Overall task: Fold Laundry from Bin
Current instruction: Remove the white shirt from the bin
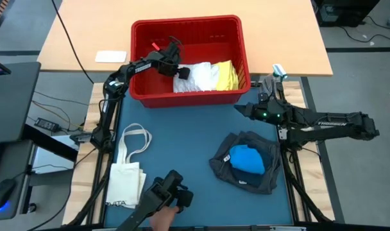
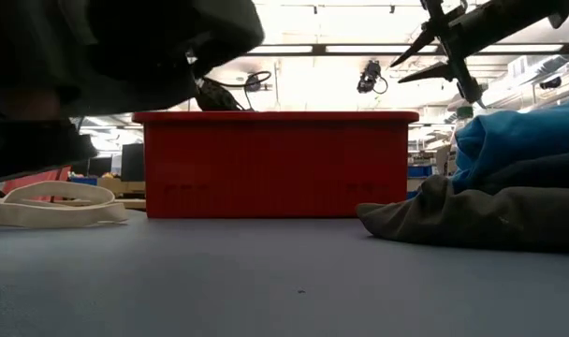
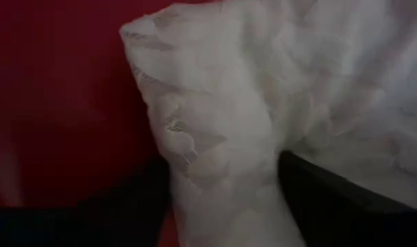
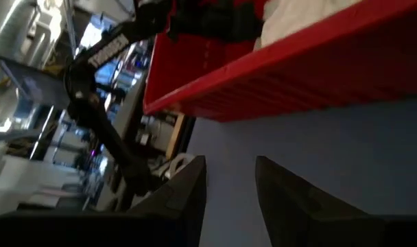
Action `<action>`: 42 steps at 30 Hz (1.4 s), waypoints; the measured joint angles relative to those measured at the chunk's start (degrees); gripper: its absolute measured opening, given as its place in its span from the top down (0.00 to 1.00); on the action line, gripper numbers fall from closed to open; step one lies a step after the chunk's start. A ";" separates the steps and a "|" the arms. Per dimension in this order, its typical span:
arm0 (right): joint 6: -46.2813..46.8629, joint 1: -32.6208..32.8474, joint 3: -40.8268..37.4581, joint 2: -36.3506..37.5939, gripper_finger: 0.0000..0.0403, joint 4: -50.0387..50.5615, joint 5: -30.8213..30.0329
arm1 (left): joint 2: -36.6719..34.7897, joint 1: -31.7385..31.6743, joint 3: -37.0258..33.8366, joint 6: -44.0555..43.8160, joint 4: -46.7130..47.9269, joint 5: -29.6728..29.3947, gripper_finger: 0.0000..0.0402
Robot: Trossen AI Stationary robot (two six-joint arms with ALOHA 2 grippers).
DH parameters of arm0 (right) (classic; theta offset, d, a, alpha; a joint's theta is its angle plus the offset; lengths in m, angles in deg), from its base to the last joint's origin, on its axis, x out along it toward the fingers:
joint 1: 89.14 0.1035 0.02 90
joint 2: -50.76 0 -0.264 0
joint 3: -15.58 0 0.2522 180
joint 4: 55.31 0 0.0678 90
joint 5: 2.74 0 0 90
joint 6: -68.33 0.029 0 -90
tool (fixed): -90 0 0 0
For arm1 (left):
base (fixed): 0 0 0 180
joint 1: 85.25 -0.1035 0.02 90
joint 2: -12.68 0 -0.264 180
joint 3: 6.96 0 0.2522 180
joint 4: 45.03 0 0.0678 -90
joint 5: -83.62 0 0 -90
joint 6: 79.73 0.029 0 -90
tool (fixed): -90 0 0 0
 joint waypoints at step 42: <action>-24.49 -16.50 0.04 0.13 0.67 0.37 31.88 | -28.15 6.66 23.42 5.16 0.58 16.21 0.97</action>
